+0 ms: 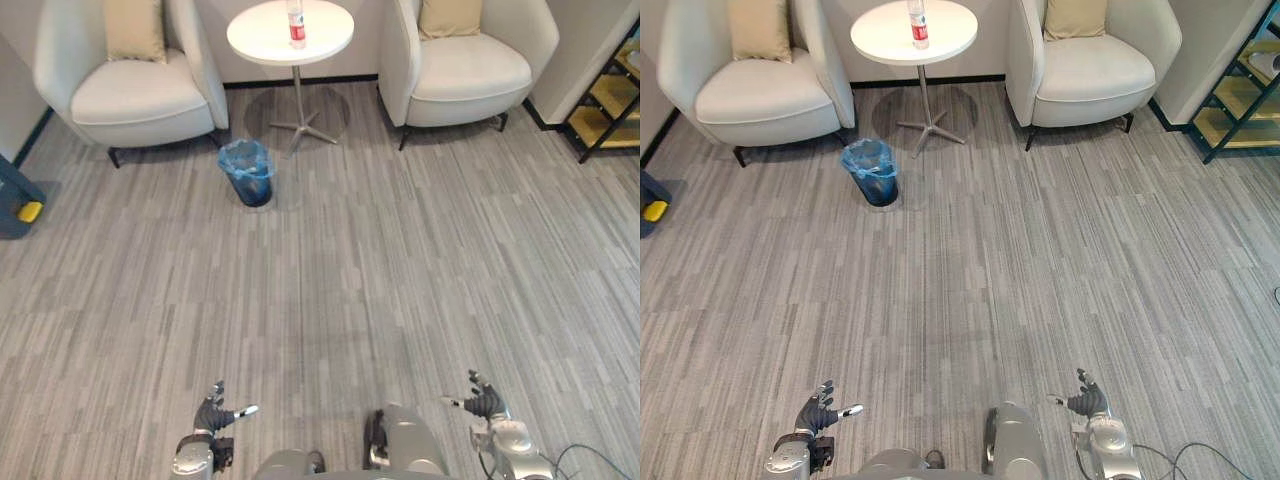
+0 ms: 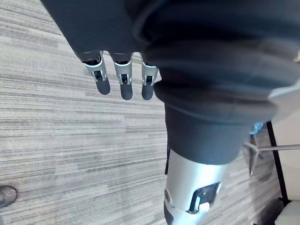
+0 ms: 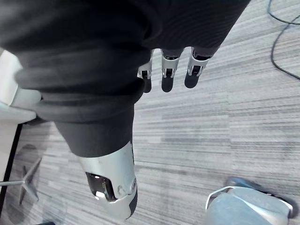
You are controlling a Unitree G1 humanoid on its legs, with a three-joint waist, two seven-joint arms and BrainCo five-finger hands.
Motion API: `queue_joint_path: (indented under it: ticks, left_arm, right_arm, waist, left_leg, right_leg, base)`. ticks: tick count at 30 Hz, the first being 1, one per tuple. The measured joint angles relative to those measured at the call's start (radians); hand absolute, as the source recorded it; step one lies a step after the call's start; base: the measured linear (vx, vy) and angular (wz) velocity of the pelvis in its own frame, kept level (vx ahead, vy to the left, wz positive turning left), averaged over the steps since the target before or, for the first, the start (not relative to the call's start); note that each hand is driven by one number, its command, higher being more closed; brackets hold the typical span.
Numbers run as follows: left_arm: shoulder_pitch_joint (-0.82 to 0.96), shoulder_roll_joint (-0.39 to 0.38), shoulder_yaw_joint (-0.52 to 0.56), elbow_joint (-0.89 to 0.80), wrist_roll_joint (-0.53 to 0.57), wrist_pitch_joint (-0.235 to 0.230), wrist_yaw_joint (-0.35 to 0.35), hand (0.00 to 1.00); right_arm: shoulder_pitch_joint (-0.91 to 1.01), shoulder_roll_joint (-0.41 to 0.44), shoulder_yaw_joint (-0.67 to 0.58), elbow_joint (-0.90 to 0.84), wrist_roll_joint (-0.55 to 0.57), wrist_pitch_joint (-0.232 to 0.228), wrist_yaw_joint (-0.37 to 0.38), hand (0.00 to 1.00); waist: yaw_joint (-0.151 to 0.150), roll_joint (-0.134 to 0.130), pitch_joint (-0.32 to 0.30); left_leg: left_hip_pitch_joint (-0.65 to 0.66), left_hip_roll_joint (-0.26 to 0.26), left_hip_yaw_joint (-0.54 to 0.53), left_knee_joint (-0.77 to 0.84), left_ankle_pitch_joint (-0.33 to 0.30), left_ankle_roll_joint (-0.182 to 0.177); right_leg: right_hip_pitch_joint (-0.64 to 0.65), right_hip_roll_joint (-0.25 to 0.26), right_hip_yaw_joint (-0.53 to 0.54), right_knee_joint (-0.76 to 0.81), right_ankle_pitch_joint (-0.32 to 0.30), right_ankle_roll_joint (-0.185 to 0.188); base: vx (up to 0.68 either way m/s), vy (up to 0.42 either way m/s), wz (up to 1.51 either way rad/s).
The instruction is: Gather rubbish on tea table into small bin, then transfer packed bag to large trash can.
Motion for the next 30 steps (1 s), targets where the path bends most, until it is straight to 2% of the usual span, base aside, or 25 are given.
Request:
queue_joint_path:
  ticks: [1, 2, 3, 4, 5, 6, 7, 9, 10, 12, 13, 14, 16, 17, 18, 19, 20, 21, 22, 23, 24, 26, 28, 29, 30]
  left_arm:
    - [-0.009, -0.002, -0.001, 0.005, 0.0, 0.0, 0.0, 0.0]
    - [-0.021, -0.016, -0.001, 0.009, 0.002, -0.001, -0.001, 0.0]
    - [-0.026, -0.03, -0.001, 0.017, 0.004, -0.001, -0.002, 0.0]
    - [-0.026, -0.036, -0.001, 0.023, 0.005, -0.001, -0.001, 0.0]
    - [-0.02, -0.051, 0.0, 0.028, 0.008, 0.001, -0.001, 0.0]
    - [-0.013, -0.056, 0.001, 0.024, 0.008, 0.0, -0.001, 0.0]
    - [-0.008, -0.058, 0.001, 0.018, 0.009, 0.0, -0.001, 0.0]
    - [-0.004, -0.062, -0.001, -0.001, 0.009, 0.001, -0.001, 0.0]
    - [0.007, -0.064, -0.002, -0.036, 0.009, 0.0, -0.001, 0.0]
    - [0.016, -0.073, -0.004, -0.069, 0.009, 0.0, -0.002, 0.0]
    - [0.02, -0.083, -0.004, -0.078, 0.009, 0.0, -0.002, 0.0]
    - [0.027, -0.084, -0.004, -0.079, 0.009, 0.0, -0.002, 0.0]
    - [0.054, -0.089, 0.0, -0.08, 0.007, 0.0, -0.001, 0.0]
    - [0.074, -0.089, 0.001, -0.08, 0.007, 0.001, -0.001, 0.0]
    - [0.086, -0.072, 0.004, -0.078, 0.007, 0.003, 0.0, 0.0]
    - [0.094, -0.068, 0.004, -0.079, 0.007, 0.003, 0.0, 0.0]
    - [0.093, -0.073, 0.008, -0.08, 0.007, 0.002, -0.002, 0.0]
    - [0.086, -0.063, 0.007, -0.076, 0.007, 0.002, -0.001, 0.0]
    - [0.08, -0.056, 0.006, -0.071, 0.007, 0.002, -0.001, 0.0]
    - [0.062, -0.046, -0.002, -0.063, 0.006, 0.006, 0.001, 0.0]
    - [0.053, -0.05, -0.006, -0.063, 0.001, 0.008, 0.002, 0.0]
    - [0.05, -0.059, -0.022, -0.07, -0.002, 0.007, 0.003, 0.0]
    - [0.033, -0.06, -0.026, -0.071, -0.01, 0.002, 0.001, 0.0]
    - [0.016, -0.06, -0.026, -0.071, -0.01, 0.001, 0.001, 0.0]
    - [-0.002, -0.059, -0.029, -0.069, -0.01, 0.0, 0.001, 0.0]
  right_arm:
    - [0.005, -0.002, -0.001, -0.002, 0.0, 0.0, -0.005, 0.0]
    - [-0.009, -0.006, -0.004, -0.004, 0.0, 0.001, -0.007, 0.0]
    - [-0.012, -0.005, -0.004, -0.009, 0.0, 0.0, -0.008, 0.0]
    - [-0.01, -0.004, -0.001, -0.009, -0.001, 0.0, -0.007, 0.0]
    - [-0.008, -0.002, 0.009, -0.01, 0.001, -0.002, -0.007, 0.0]
    - [-0.006, 0.001, 0.015, -0.01, 0.007, -0.002, -0.009, 0.0]
    - [-0.001, 0.014, 0.035, -0.023, 0.009, -0.003, -0.01, 0.0]
    - [0.011, 0.037, 0.046, -0.067, 0.038, -0.009, -0.011, 0.0]
    - [0.013, 0.047, 0.045, -0.095, 0.051, -0.01, -0.011, 0.0]
    - [0.012, 0.046, 0.043, -0.113, 0.058, -0.01, -0.012, 0.0]
    - [0.0, 0.047, 0.032, -0.11, 0.066, -0.008, -0.012, 0.0]
    - [-0.002, 0.049, 0.031, -0.105, 0.069, -0.009, -0.013, 0.0]
    - [-0.006, 0.044, 0.031, -0.081, 0.074, -0.009, -0.018, 0.0]
    - [-0.003, 0.041, 0.034, -0.067, 0.073, -0.008, -0.024, 0.0]
    - [-0.001, 0.063, 0.037, -0.046, 0.073, -0.006, -0.028, 0.0]
    - [0.003, 0.069, 0.039, -0.038, 0.072, -0.006, -0.028, 0.0]
    - [0.017, 0.068, 0.038, -0.027, 0.071, -0.006, -0.028, 0.0]
    - [0.019, 0.074, 0.037, -0.017, 0.071, -0.006, -0.029, 0.0]
    - [0.018, 0.078, 0.037, -0.01, 0.07, -0.006, -0.028, 0.0]
    - [0.018, 0.087, 0.038, 0.013, 0.065, -0.006, -0.027, 0.0]
    - [0.024, 0.088, 0.042, 0.017, 0.057, -0.004, -0.027, 0.0]
    - [0.035, 0.089, 0.058, 0.004, 0.041, -0.005, -0.026, 0.0]
    - [0.042, 0.088, 0.073, -0.009, 0.034, -0.009, -0.021, 0.0]
    - [0.042, 0.087, 0.07, -0.009, 0.035, -0.009, -0.017, 0.0]
    - [0.049, 0.085, 0.065, -0.006, 0.035, -0.008, -0.013, 0.0]
  waist:
    - [-0.006, -0.002, -0.002]
    - [-0.005, 0.013, 0.003]
    - [-0.013, 0.013, 0.003]
    - [-0.012, 0.016, 0.006]
    - [-0.008, 0.026, 0.021]
    - [-0.003, 0.024, 0.026]
    - [0.019, 0.031, 0.028]
    - [0.045, 0.005, 0.04]
    - [0.063, -0.009, 0.042]
    - [0.092, -0.013, 0.044]
    - [0.107, -0.017, 0.051]
    - [0.117, -0.02, 0.052]
    - [0.144, -0.002, 0.043]
    - [0.153, 0.023, 0.028]
    - [0.158, -0.017, 0.004]
    - [0.154, -0.045, -0.009]
    - [0.15, -0.068, -0.021]
    - [0.147, -0.09, -0.02]
    - [0.139, -0.102, -0.02]
    - [0.117, -0.118, -0.014]
    - [0.117, -0.111, -0.008]
    - [0.11, -0.083, -0.007]
    - [0.076, -0.059, -0.005]
    - [0.061, -0.053, -0.005]
    - [0.053, -0.054, -0.006]
  left_leg:
    - [0.007, 0.011, -0.012, 0.008, -0.005, -0.022]
    - [-0.004, 0.034, -0.026, 0.062, 0.009, -0.054]
    - [-0.049, 0.031, -0.03, 0.195, 0.056, -0.116]
    - [-0.08, 0.035, -0.028, 0.304, 0.097, -0.126]
    - [-0.176, 0.067, -0.024, 0.578, 0.217, -0.139]
    - [-0.229, 0.092, 0.0, 0.715, 0.212, -0.13]
    - [-0.314, 0.135, 0.059, 0.917, 0.184, -0.087]
    - [-0.432, 0.15, 0.126, 1.012, 0.161, -0.05]
    - [-0.514, 0.148, 0.17, 0.977, 0.15, -0.035]
    - [-0.61, 0.12, 0.215, 0.8, 0.142, -0.033]
    - [-0.634, 0.056, 0.198, 0.515, 0.154, -0.049]
    - [-0.629, 0.033, 0.176, 0.385, 0.176, -0.071]
    - [-0.616, -0.003, 0.131, 0.09, 0.242, -0.136]
    - [-0.635, 0.009, 0.124, 0.069, 0.254, -0.107]
    - [-0.647, -0.031, 0.121, 0.143, 0.353, -0.042]
    - [-0.656, -0.049, 0.135, 0.171, 0.356, -0.038]
    - [-0.657, -0.061, 0.146, 0.232, 0.351, 0.004]
    - [-0.634, -0.08, 0.158, 0.277, 0.301, 0.043]
    - [-0.61, -0.096, 0.156, 0.285, 0.267, 0.052]
    - [-0.544, -0.124, 0.146, 0.283, 0.221, 0.076]
    - [-0.461, -0.132, 0.142, 0.271, 0.185, 0.081]
    - [-0.31, -0.13, 0.119, 0.209, 0.142, 0.093]
    - [-0.197, -0.116, 0.066, 0.144, 0.127, 0.092]
    - [-0.153, -0.107, 0.028, 0.113, 0.121, 0.089]
    - [-0.123, -0.101, -0.008, 0.099, 0.11, 0.073]
  right_leg:
    - [-0.002, -0.002, 0.01, 0.021, 0.066, -0.03]
    - [-0.025, 0.003, -0.013, 0.125, 0.026, -0.112]
    - [-0.011, 0.001, -0.024, 0.184, -0.052, -0.119]
    - [0.022, 0.004, -0.028, 0.185, -0.083, -0.126]
    - [0.125, 0.022, -0.047, 0.141, -0.119, -0.137]
    - [0.178, 0.04, -0.049, 0.111, -0.126, -0.142]
    - [0.282, 0.067, -0.042, 0.052, -0.135, -0.156]
    - [0.416, 0.074, -0.038, -0.041, -0.14, -0.164]
    - [0.488, 0.076, -0.027, -0.114, -0.141, -0.163]
    - [0.573, 0.076, -0.01, -0.202, -0.153, -0.149]
    - [0.633, 0.071, 0.007, -0.241, -0.167, -0.141]
    - [0.657, 0.065, 0.017, -0.251, -0.181, -0.136]
    - [0.72, 0.073, 0.066, -0.282, -0.232, -0.115]
    - [0.765, 0.088, 0.094, -0.275, -0.286, -0.107]
    - [0.772, 0.044, 0.107, -0.215, -0.351, -0.097]
    - [0.751, 0.02, 0.115, -0.161, -0.375, -0.093]
    - [0.691, -0.006, 0.142, 0.013, -0.377, -0.077]
    - [0.606, -0.032, 0.169, 0.267, -0.325, 0.014]
    - [0.559, -0.046, 0.182, 0.392, -0.257, 0.087]
    - [0.462, -0.071, 0.182, 0.634, -0.16, 0.139]
    - [0.388, -0.094, 0.154, 0.764, -0.205, 0.056]
    - [0.301, -0.098, 0.077, 0.761, -0.259, -0.027]
    - [0.228, -0.063, 0.027, 0.571, -0.297, -0.042]
    - [0.18, -0.037, 0.038, 0.39, -0.288, -0.033]
    - [0.162, -0.024, 0.069, 0.15, -0.221, 0.0]
  base:
    - [0.67, -0.26, 0.53]
    - [0.81, -0.336, 0.42]
    - [0.82, -0.34, 0.31]
    - [0.83, -0.332, 0.38]
    - [0.56, -0.217, 0.2]
    - [0.65, -0.243, 0.04]
    - [0.47, -0.165, -0.12]
    - [0.55, -0.162, -0.09]
    - [0.62, -0.152, -0.16]
    - [0.57, -0.069, -0.24]
    - [0.54, 0.012, -0.26]
    - [0.55, 0.041, -0.47]
    - [0.51, 0.146, -0.7]
    - [0.71, 0.28, -0.67]
    - [0.61, 0.249, -0.43]
    - [0.66, 0.185, -0.1]
    - [0.7, 0.15, 0.0]
    - [0.72, 0.149, 0.08]
    - [0.88, 0.186, 0.27]
    - [0.73, 0.134, 0.29]
    - [0.71, 0.124, 0.21]
    - [0.74, 0.094, 0.21]
    - [0.72, 0.006, 0.68]
    - [0.64, -0.107, 0.98]
    - [0.63, -0.135, 1.1]
